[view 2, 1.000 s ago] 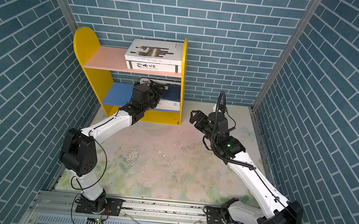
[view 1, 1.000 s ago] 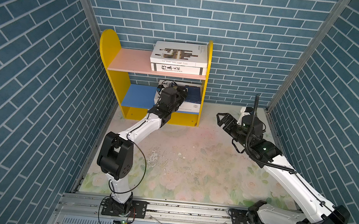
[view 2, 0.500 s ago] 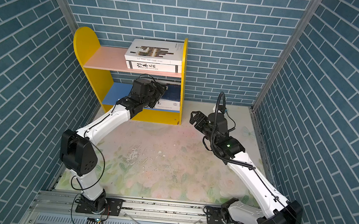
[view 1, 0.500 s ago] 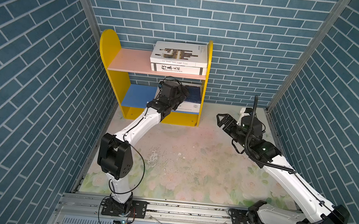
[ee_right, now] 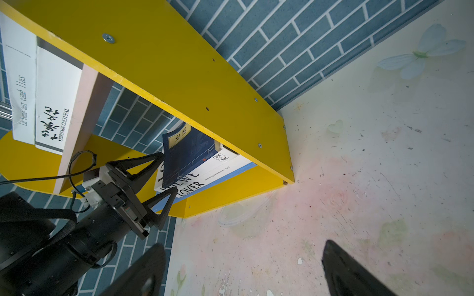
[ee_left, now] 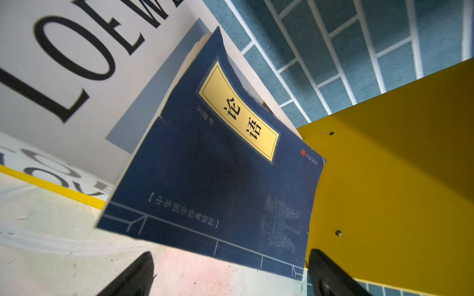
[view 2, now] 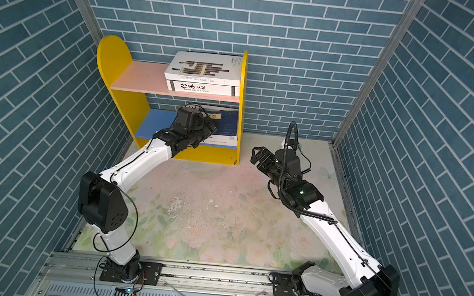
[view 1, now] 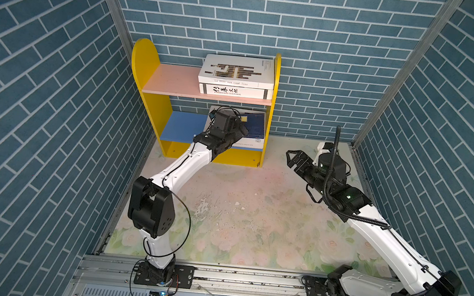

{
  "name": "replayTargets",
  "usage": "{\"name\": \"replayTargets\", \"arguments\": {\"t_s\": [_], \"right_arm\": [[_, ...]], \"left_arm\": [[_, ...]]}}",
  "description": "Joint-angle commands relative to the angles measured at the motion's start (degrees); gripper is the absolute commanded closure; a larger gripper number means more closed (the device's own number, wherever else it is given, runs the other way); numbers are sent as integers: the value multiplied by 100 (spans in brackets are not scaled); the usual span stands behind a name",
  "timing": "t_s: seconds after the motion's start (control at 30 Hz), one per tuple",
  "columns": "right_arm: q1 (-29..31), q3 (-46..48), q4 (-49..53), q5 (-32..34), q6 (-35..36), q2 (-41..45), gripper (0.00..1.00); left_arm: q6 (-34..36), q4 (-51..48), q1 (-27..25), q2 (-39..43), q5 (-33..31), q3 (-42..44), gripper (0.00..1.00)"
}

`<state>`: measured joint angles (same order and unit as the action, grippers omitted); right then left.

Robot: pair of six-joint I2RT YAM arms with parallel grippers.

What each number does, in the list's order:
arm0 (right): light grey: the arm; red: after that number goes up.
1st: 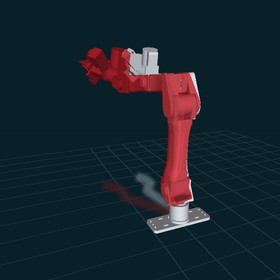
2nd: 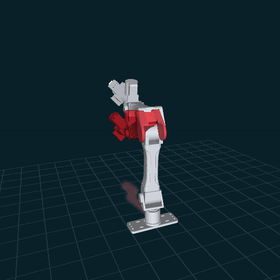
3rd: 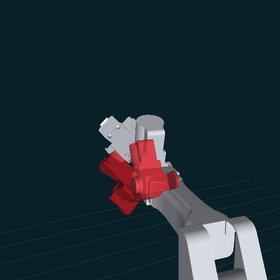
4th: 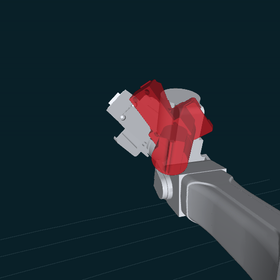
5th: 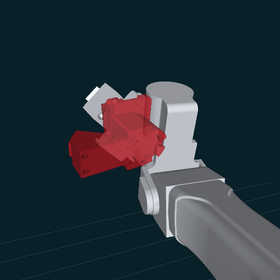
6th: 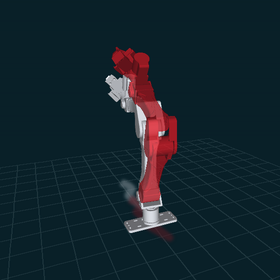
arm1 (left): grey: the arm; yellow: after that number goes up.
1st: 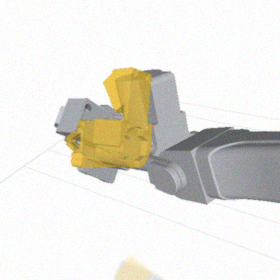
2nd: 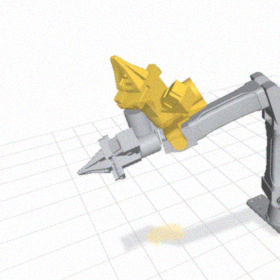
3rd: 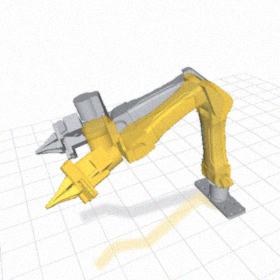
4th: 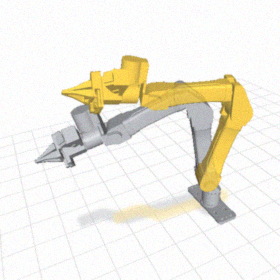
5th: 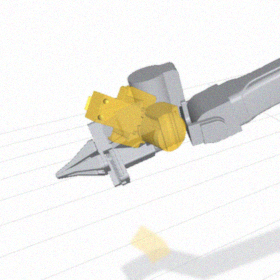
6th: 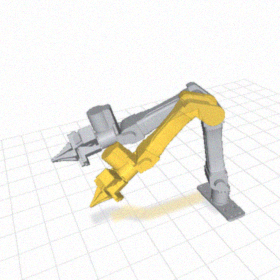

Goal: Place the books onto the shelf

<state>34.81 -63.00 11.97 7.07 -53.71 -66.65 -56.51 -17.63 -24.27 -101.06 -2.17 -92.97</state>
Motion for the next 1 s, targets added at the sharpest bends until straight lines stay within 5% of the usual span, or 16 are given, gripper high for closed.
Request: {"name": "replayTargets", "arguments": {"t_s": [0.0,0.33,0.97], "right_arm": [[-31,-28,9,53,-77,-32,5],[-38,-80,20,43,-95,-130,5],[-79,-54,83,163,-227,-167,5]], "left_arm": [[364,5,50,332,-161,176,6],[261,358,234,333,2,372,19],[449,373,476,45,99,210,19]]}}
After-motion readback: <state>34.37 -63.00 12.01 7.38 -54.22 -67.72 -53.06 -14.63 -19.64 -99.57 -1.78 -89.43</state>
